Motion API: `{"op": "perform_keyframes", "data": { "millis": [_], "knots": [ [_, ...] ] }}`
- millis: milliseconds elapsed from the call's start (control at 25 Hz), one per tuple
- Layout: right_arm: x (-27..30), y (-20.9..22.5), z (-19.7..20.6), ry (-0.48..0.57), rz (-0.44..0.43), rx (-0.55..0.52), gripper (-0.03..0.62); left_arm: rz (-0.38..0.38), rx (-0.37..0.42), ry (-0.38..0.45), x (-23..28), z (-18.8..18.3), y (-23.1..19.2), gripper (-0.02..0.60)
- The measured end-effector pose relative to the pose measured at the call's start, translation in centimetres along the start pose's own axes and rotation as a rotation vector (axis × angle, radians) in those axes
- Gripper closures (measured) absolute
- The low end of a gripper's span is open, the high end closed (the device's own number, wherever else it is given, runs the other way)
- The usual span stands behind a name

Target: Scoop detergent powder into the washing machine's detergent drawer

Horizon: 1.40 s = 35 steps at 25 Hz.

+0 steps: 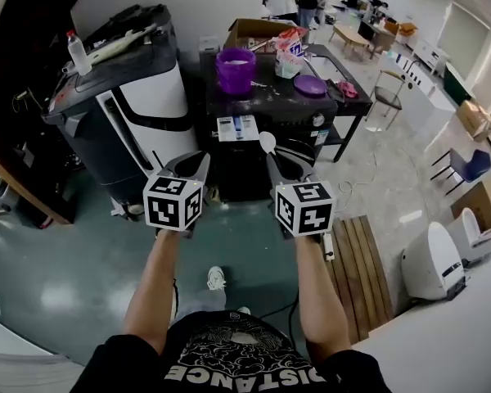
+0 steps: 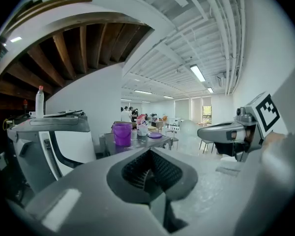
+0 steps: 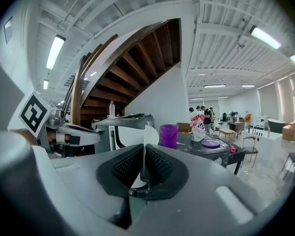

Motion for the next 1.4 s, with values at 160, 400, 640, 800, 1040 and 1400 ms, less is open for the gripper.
{"op": "perform_keyframes", "data": {
  "millis": [160,400,640,800,1040,1400],
  "knots": [
    [1.2,0.9,0.3,-0.002,0.009,0.005,0.554,0.007,-0.002,-0.004,1.5,0.2,-0.6,0.581],
    [4.2,2.1,0.3,-0.007,0.007,0.0,0.554,0.011,-0.013,0.001,4.4,0.3,-2.7,0.581],
    [8.7,3.4,0.6,-0.018,0.008,-0.005,0.554,0.019,-0.026,-0.001,8.3,0.7,-5.8,0.581],
    [12.2,4.5,0.6,-0.03,0.012,-0.006,0.554,0.021,-0.033,0.001,11.1,0.6,-8.3,0.581],
    [17.7,5.9,0.0,-0.046,0.021,-0.006,0.555,0.036,-0.019,-0.009,15.8,-0.1,-12.3,0.581],
    [25.5,7.5,-0.5,-0.074,0.024,-0.021,0.554,0.061,-0.026,-0.016,21.9,-0.8,-17.5,0.581]
  ]
}}
Point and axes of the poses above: the fingertips, and each gripper's own axes: x forward along the fingers, y to its right, z out of its underside, the point moved 9 cm from there along -x, backward along the fingers, and after that the axes turned 11 degrees about y, right-handed, at the moved point
